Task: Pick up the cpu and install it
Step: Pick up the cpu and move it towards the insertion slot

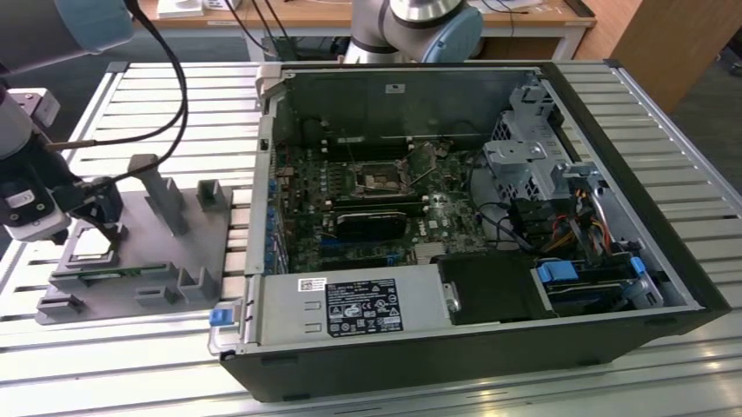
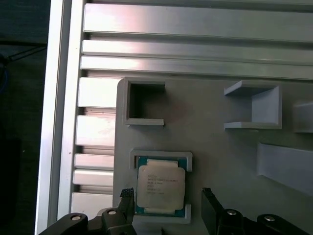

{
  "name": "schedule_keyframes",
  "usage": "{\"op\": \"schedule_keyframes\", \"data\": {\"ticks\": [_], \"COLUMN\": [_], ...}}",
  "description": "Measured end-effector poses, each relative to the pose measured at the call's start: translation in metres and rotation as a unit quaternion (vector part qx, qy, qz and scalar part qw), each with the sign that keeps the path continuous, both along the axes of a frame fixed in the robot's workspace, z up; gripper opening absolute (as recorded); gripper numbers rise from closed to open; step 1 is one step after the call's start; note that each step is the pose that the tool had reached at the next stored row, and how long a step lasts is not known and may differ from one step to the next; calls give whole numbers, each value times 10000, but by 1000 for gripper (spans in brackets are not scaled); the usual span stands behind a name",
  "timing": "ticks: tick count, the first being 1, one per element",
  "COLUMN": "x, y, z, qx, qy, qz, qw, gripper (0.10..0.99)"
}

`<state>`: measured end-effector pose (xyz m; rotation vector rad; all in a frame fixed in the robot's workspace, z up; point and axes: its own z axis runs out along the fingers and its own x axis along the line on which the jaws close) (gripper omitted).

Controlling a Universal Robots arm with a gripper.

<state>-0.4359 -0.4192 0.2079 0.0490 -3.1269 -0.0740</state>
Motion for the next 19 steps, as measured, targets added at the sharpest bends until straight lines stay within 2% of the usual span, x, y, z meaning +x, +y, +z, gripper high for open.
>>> {"op": "schedule_keyframes", "data": {"ticks": [12,19], "x": [-9,-43], "y": [0,5], "z": [-85,-144], "qx": [18,33], "qy": [0,-3], "qz": [0,1], "qw": [10000,10000], "gripper": [659,659]}}
